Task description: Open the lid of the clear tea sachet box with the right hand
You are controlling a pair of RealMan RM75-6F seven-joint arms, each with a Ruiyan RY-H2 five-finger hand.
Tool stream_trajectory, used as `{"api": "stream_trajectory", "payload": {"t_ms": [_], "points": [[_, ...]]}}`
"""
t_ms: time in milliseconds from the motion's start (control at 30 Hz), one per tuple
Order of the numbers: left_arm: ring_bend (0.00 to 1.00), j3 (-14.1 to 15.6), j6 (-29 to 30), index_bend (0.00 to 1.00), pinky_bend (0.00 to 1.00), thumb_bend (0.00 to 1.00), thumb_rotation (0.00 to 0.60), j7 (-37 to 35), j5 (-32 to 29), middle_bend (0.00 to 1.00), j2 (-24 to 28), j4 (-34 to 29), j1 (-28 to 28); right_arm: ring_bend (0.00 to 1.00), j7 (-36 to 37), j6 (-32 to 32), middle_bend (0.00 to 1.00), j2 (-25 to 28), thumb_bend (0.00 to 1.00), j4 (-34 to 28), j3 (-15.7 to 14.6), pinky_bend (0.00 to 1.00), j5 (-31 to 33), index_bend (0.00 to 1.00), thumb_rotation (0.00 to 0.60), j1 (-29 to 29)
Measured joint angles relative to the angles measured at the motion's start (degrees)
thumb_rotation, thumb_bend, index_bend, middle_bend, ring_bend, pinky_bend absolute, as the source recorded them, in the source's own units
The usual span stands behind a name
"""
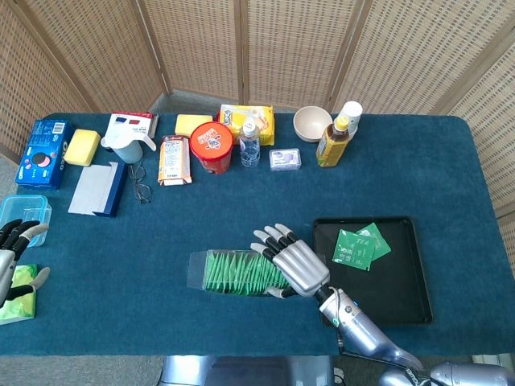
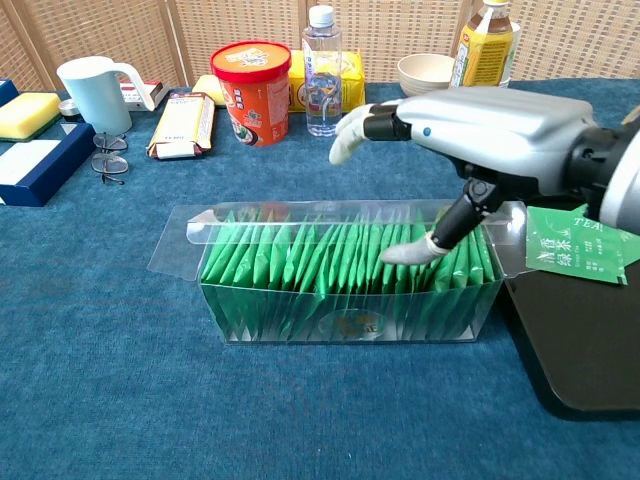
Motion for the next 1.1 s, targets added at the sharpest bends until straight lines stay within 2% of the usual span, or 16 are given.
{"api": "stream_trajectory", "payload": {"t_ms": [200, 333, 900, 1100], "points": [[0.1, 0.04, -0.27, 0.18, 0.25, 0.27, 0.6, -0.49, -0.15, 0.17, -0.4, 0.69, -0.12, 0.08, -3.6, 0.24, 0.11, -0.15, 0.52, -0.4, 0.64, 0.09, 3.91, 0.34, 0.482, 1.68], [0.1, 0.11, -0.31, 0.18, 0.25, 0.27, 0.6, -0.69, -0.09, 0.17, -0.57, 0.99, -0.15, 0.08, -5.25, 0.29, 0.13, 0.22, 0.54, -0.53, 1.19, 0.09, 6.09, 0.34, 0.482, 2.87], [0.09, 0.29, 0.5, 0.18, 0.25, 0.27, 0.6, -1.69, 0.17, 0.16, -0.88, 1.72, 0.31, 0.09, -6.73, -1.52, 0.13, 4.65, 0.56, -2.15, 4.01, 0.09, 14.42, 0.41, 0.482, 8.74], [0.09, 0.21, 0.98, 0.18, 0.25, 0.27, 0.6, -2.31, 0.38, 0.16, -0.99, 1.98, 0.42, 0.1, -7.01, -2.59, 0.14, 5.91, 0.61, -1.67, 4.22, 0.09, 17.91, 0.45, 0.485, 10.97]]}}
